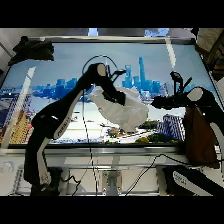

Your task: Fold the shirts.

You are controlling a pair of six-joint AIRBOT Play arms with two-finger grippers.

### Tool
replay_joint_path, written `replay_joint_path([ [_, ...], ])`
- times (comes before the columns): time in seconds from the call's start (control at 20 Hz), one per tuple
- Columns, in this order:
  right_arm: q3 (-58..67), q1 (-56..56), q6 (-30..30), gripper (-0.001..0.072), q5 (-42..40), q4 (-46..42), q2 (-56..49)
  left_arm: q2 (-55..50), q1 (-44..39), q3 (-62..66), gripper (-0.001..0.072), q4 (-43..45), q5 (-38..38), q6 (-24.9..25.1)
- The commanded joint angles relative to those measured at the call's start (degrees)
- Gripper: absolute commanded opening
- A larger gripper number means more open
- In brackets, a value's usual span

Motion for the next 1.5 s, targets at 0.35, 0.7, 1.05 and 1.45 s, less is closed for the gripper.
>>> replay_joint_path([
  [0.35,-9.2,-0.2,-0.6,0.0436,-2.7,-0.9,0.0,7.1,8.7,-27.7,0.0708,-5.1,1.8,-0.5],
  [0.7,-10.5,-0.2,-0.6,0.0436,-3.7,2.3,0.0,12.2,8.7,-47.4,0.0706,-22.0,21.2,5.7],
  [1.05,-10.5,-0.2,-0.6,0.0436,-3.7,2.8,0.0,12.2,8.7,-48.2,0.0555,-29.9,26.2,8.3],
  [1.45,-10.5,-0.2,0.2,0.0435,-2.6,5.3,0.0,12.8,8.7,-48.1,0.0017,-38.9,27.3,12.3],
])
